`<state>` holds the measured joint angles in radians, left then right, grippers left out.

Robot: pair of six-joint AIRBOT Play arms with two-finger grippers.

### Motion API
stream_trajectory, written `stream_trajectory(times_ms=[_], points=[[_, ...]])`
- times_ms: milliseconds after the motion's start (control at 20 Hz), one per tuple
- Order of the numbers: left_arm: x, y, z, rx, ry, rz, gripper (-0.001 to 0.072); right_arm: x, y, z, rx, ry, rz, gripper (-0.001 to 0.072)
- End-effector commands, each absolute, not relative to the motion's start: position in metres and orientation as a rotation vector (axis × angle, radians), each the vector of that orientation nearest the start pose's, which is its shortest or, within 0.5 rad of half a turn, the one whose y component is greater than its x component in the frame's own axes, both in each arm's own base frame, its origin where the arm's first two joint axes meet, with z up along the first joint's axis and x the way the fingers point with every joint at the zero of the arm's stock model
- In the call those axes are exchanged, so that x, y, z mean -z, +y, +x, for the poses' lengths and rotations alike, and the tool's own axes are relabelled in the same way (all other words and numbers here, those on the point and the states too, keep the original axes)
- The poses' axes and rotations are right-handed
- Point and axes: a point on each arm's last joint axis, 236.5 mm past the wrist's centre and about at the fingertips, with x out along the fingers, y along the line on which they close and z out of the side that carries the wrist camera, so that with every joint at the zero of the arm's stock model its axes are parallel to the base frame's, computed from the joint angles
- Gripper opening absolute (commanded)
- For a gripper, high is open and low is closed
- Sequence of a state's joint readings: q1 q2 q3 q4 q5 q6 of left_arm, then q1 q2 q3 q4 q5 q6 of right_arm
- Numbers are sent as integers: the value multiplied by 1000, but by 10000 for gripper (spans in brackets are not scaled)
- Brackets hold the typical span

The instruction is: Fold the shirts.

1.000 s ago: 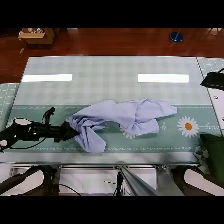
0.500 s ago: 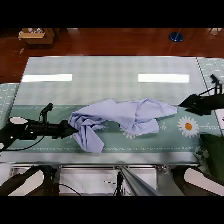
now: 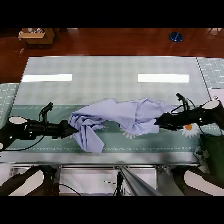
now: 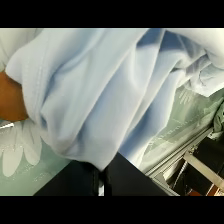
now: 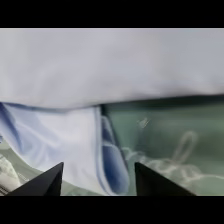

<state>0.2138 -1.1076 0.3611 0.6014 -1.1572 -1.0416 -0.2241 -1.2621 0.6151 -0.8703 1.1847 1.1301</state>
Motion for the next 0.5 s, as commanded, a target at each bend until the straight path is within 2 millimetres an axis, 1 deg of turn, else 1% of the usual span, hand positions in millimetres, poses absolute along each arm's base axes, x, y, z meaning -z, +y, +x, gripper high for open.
stream_trajectory(times_ms=[0, 100, 150, 200, 250, 300, 350, 400, 450], points=[[81, -137, 212, 492, 1448, -857, 29, 100, 121, 239, -458, 1570, 545, 417], [79, -137, 213, 496, 1445, -855, 29, 103, 131, 248, -458, 1533, 513, 39], [74, -139, 215, 520, 1443, -848, 29, 100, 133, 252, -458, 1518, 523, 21], [63, -141, 218, 568, 1434, -831, 28, 95, 133, 256, -463, 1506, 532, 21], [48, -142, 224, 613, 1418, -812, 28, 83, 132, 262, -481, 1489, 541, 21], [28, -143, 233, 659, 1382, -787, 28, 64, 132, 268, -509, 1464, 548, 20], [-1, -143, 251, 701, 1299, -767, 28, 35, 130, 278, -549, 1409, 549, 20], [-42, -141, 276, 735, 1157, -756, 28, -5, 129, 290, -601, 1319, 537, 20], [-91, -139, 298, 770, 991, -753, 28, -49, 125, 304, -632, 1198, 522, 20]])
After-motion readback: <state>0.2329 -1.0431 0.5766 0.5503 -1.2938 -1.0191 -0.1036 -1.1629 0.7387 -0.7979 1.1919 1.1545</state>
